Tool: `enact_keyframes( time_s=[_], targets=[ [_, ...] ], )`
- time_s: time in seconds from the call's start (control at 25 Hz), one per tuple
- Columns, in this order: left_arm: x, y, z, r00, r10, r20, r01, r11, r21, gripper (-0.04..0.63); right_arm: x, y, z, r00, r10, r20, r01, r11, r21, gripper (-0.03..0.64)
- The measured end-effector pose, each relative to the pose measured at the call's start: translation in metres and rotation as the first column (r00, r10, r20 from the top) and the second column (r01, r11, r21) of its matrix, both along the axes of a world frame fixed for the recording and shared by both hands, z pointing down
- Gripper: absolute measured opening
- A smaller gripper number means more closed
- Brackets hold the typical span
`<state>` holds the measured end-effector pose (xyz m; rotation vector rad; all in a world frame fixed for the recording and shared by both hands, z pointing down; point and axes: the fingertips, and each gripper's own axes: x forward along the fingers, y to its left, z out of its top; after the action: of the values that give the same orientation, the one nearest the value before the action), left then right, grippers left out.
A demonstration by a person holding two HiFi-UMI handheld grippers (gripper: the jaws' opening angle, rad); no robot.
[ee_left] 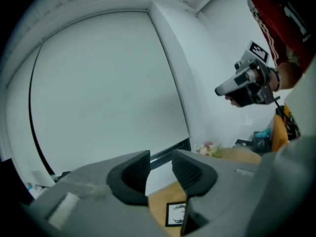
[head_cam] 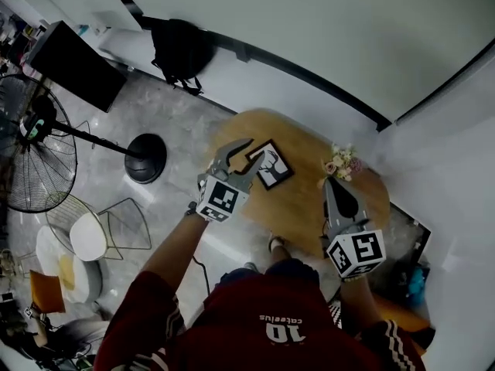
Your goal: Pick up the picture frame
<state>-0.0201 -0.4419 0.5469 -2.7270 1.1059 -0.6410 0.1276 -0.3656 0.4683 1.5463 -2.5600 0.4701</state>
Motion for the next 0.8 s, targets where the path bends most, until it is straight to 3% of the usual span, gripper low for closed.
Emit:
enact_keyframes(
  time_s=[0.4, 0.8],
  targets=[
    [0.021, -0.052, 0.170, 0.992, 0.062, 0.114, -0.039, 0.981, -0.192, 0.133, 0.004, -0.039, 0.055, 1.000, -0.012, -0.019, 0.011, 0.999, -0.032, 0.000],
    [0.009, -0.092, 0.330, 0.978, 0.032, 0.208, 0.042, 0.939, -0.342, 0.135, 0.015, -0.037, 0.109, 1.000, -0.010, 0.008, 0.011, 0.996, -0.091, 0.000]
  ],
)
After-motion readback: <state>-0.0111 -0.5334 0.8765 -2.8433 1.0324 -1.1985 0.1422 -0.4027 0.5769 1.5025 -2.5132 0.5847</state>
